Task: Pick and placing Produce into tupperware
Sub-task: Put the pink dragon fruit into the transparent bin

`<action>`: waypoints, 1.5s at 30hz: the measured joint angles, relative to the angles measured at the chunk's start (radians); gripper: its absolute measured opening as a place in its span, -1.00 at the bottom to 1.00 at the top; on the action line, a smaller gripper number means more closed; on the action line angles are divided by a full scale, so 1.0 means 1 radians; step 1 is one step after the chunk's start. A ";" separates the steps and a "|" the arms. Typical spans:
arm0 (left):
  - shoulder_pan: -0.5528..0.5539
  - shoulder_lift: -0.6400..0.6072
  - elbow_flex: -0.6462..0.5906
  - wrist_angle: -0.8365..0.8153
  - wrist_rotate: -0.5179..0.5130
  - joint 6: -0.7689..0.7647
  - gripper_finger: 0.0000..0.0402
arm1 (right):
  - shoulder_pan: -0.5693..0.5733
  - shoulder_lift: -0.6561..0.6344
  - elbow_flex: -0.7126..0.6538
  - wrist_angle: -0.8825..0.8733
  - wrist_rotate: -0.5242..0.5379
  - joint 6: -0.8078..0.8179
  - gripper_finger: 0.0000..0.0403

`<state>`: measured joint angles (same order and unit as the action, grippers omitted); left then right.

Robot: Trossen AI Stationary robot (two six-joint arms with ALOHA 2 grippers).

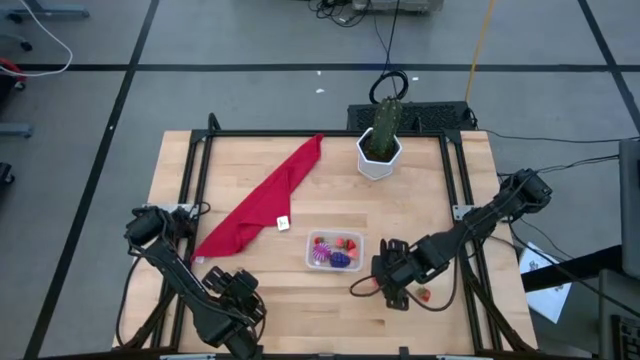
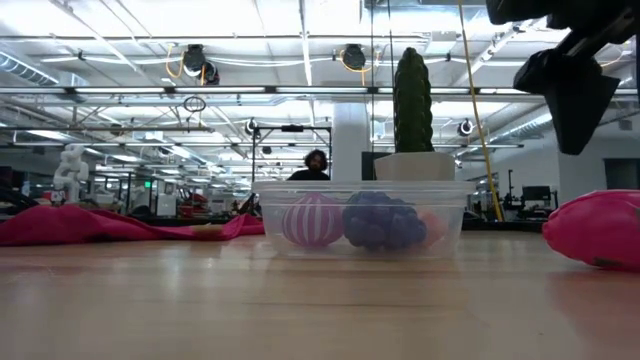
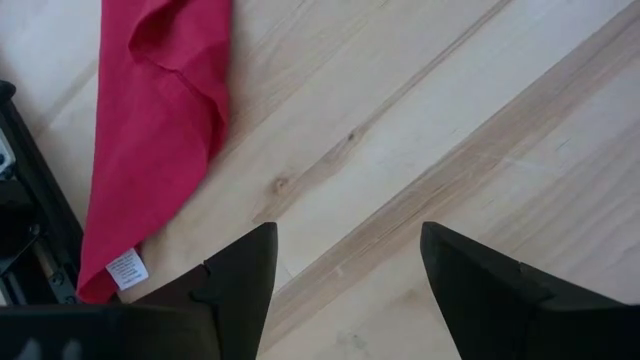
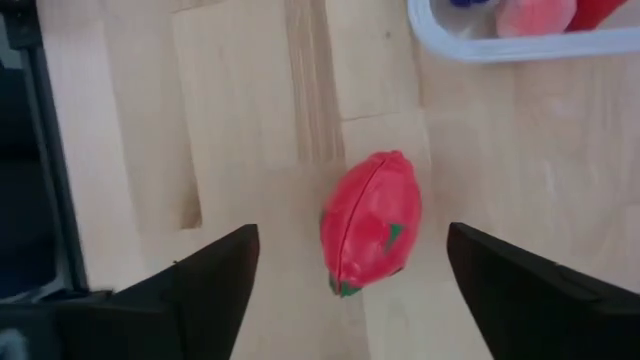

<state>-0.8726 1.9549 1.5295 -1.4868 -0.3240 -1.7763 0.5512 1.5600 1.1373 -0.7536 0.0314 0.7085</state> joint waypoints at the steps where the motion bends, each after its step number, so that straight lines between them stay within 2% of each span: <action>1: 0.000 0.000 0.000 0.000 0.000 0.000 0.26 | -0.006 0.000 0.000 0.000 -0.011 0.006 0.62; 7: -0.006 0.000 0.000 0.000 0.000 0.000 0.26 | -0.040 0.000 0.000 -0.027 -0.071 0.006 0.84; 10: -0.014 0.000 0.000 0.001 0.000 -0.002 0.26 | -0.053 0.000 0.000 -0.020 -0.157 0.006 0.89; 14: -0.024 0.000 0.000 0.005 -0.004 -0.003 0.26 | -0.059 0.000 0.000 -0.021 -0.178 0.044 0.89; 26: -0.042 0.000 0.000 0.050 -0.027 -0.002 0.26 | -0.082 0.000 0.000 -0.072 -0.053 0.196 0.89; 36: -0.045 0.001 0.001 0.050 -0.027 0.000 0.26 | -0.071 0.007 0.000 -0.063 -0.054 0.267 0.89; 45: -0.045 0.001 0.001 0.051 -0.027 0.000 0.26 | -0.065 0.085 0.000 -0.066 -0.085 0.255 0.89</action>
<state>-0.9176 1.9556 1.5303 -1.4360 -0.3508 -1.7764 0.4858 1.6455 1.1370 -0.8200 -0.0536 0.9631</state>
